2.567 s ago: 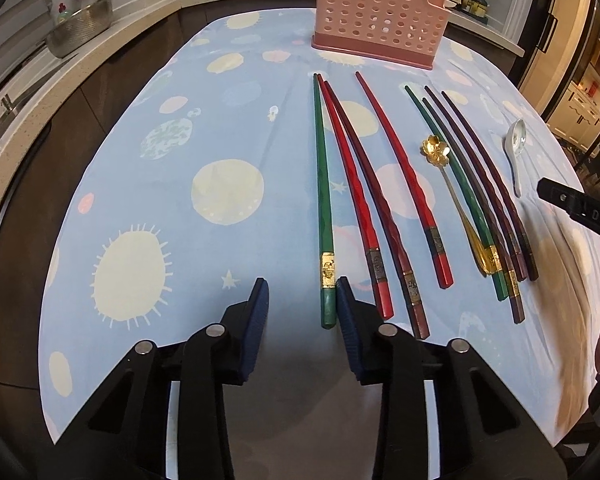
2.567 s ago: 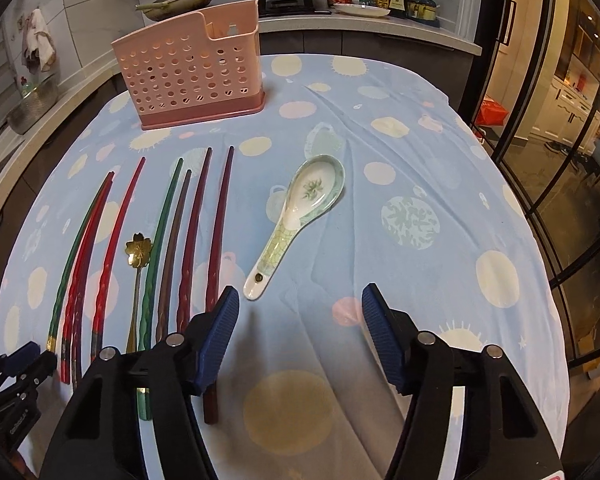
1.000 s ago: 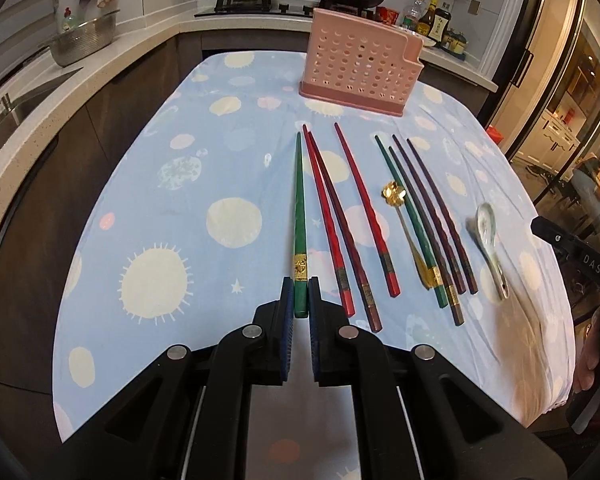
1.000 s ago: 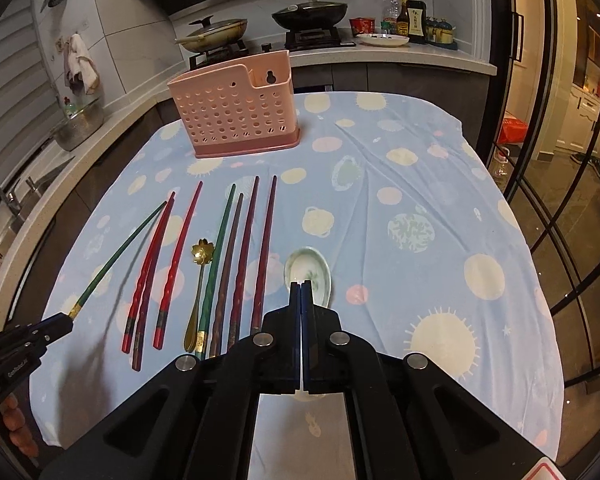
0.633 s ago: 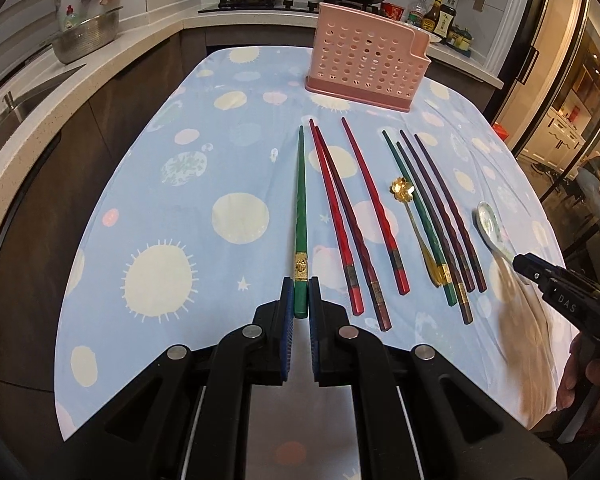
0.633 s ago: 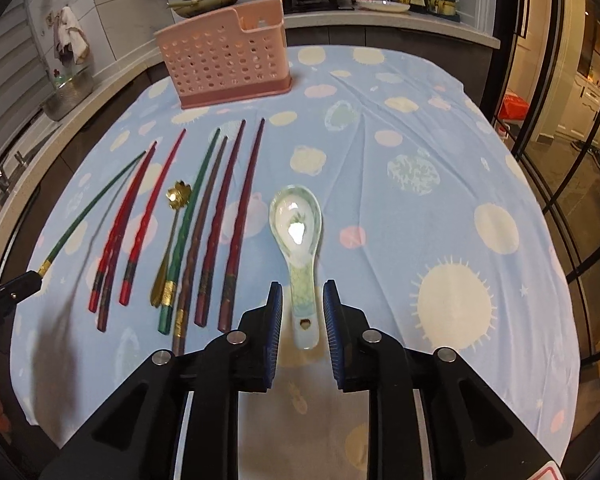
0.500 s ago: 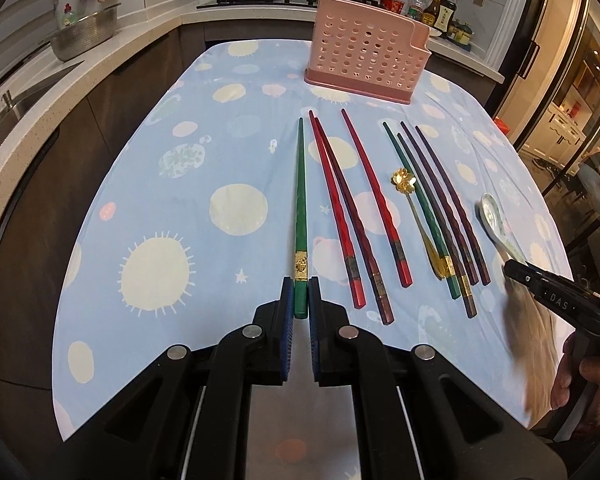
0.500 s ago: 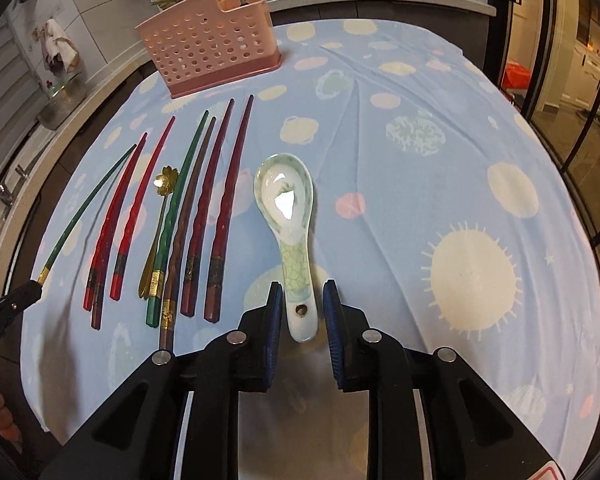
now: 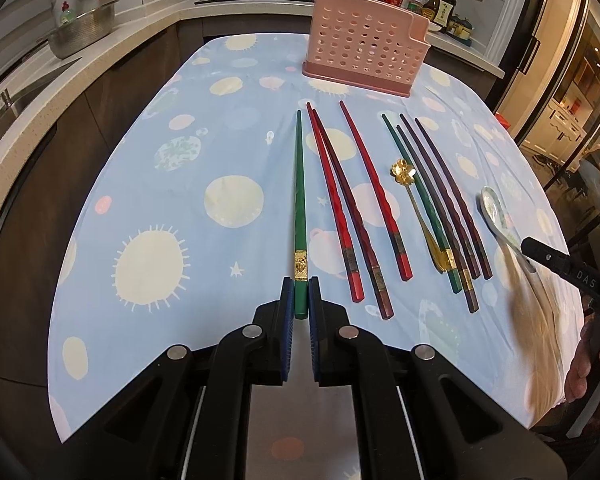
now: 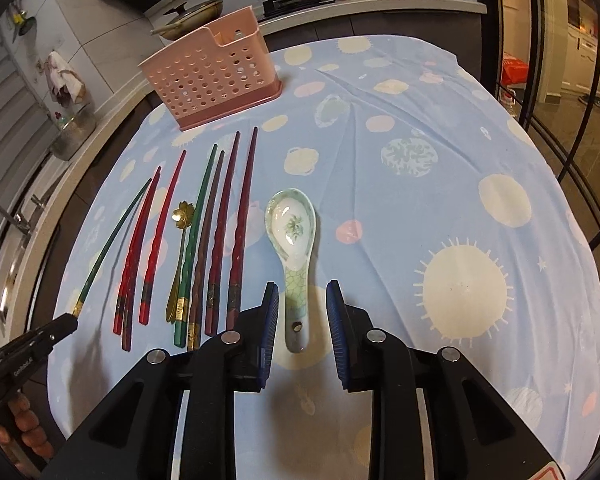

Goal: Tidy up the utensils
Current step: 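Lift the green chopstick with the left gripper toward the pink holder while the right gripper lifts the spoon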

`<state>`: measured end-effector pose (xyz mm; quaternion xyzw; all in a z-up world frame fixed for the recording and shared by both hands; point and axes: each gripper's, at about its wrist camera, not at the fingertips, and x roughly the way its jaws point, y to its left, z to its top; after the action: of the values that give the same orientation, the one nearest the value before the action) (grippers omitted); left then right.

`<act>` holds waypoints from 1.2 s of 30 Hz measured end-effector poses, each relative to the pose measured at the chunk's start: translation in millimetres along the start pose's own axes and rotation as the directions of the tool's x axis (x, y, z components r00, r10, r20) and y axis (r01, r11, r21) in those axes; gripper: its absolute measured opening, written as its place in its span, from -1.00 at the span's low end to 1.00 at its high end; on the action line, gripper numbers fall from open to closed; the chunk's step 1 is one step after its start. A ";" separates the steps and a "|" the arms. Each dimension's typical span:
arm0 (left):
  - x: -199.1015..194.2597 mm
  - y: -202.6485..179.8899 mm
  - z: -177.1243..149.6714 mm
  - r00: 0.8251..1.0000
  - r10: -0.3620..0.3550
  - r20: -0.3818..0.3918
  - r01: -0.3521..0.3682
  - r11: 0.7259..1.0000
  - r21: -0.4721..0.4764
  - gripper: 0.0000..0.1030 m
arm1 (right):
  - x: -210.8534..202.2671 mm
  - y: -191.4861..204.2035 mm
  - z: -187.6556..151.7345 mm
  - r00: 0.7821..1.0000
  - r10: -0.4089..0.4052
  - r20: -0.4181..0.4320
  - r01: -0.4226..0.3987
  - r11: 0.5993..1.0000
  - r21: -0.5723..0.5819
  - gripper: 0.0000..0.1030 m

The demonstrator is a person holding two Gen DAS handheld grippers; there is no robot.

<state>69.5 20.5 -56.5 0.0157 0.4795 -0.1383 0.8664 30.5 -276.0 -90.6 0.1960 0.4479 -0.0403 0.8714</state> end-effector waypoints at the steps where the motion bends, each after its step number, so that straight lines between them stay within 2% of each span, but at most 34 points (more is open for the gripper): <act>1: -0.1 -0.2 -0.2 1.000 0.000 0.000 0.000 1.000 0.001 -0.87 | 3.6 -2.4 0.2 1.000 0.004 -0.007 -0.004 1.000 0.011 -0.61; 3: -0.5 -0.2 -0.4 1.000 0.003 0.001 -0.003 1.000 0.003 -0.86 | 10.8 -2.8 -1.3 1.000 -0.001 -0.027 0.001 1.000 0.006 -0.73; 8: 1.0 1.3 -0.5 1.000 0.007 -0.002 -0.007 1.000 -0.002 -0.86 | 19.6 2.7 -11.0 0.999 -0.006 -0.045 0.006 1.000 -0.019 -0.82; 23: 13.0 5.2 -15.0 0.999 -0.006 -0.049 0.005 1.000 -0.018 -0.86 | 4.2 12.3 -22.6 0.998 -0.063 0.008 0.063 0.994 -0.093 -0.85; 30: -21.1 6.8 -0.9 0.999 -0.021 0.044 0.022 1.000 -0.011 -0.87 | -46.0 26.6 2.7 0.988 -0.057 0.141 0.075 0.990 -0.122 -0.89; 36: -49.1 10.0 34.5 0.987 -0.008 0.158 0.009 1.000 -0.006 -0.87 | -62.4 39.7 35.6 0.976 -0.044 0.215 0.079 0.984 -0.158 -0.90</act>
<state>75.9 35.6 2.1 -0.0003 0.4100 -0.1413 0.9011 30.3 -259.5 -10.2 0.1037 0.3607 -0.0507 0.9255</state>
